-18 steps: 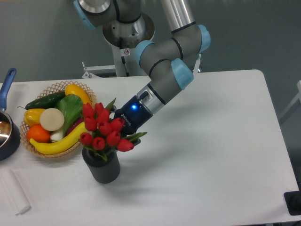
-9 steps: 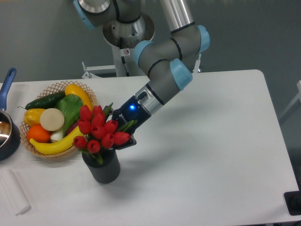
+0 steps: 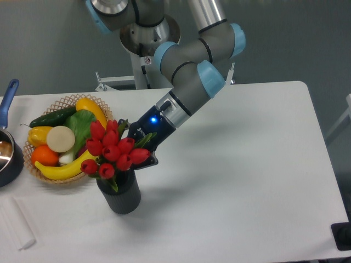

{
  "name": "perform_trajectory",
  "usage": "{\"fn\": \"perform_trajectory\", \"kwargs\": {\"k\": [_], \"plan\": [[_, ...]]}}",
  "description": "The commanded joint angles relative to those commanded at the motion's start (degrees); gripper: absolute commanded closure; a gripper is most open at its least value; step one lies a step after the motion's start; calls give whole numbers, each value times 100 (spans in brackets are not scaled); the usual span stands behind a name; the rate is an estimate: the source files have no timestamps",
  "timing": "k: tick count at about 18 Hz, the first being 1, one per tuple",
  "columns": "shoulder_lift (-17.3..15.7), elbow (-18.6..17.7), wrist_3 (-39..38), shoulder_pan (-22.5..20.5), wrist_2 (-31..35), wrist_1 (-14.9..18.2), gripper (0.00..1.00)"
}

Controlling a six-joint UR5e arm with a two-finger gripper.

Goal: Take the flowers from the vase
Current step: 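Lift the gripped tulip bunch straight up out of the black vase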

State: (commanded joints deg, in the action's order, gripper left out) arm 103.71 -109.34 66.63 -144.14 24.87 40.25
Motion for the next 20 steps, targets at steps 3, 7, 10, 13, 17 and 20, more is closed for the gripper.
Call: {"fn": "perform_trajectory", "kwargs": {"k": [3, 7, 10, 13, 17, 20], "plan": [[-123, 71, -238, -44, 17, 9, 61], [-281, 114, -475, -70, 70, 17, 61], [-439, 132, -686, -158, 97, 44, 61], [-536, 141, -836, -246, 97, 44, 61], [-677, 150, -958, -404, 62, 53, 61], [-721, 194, -1143, -413, 53, 44, 61]]}}
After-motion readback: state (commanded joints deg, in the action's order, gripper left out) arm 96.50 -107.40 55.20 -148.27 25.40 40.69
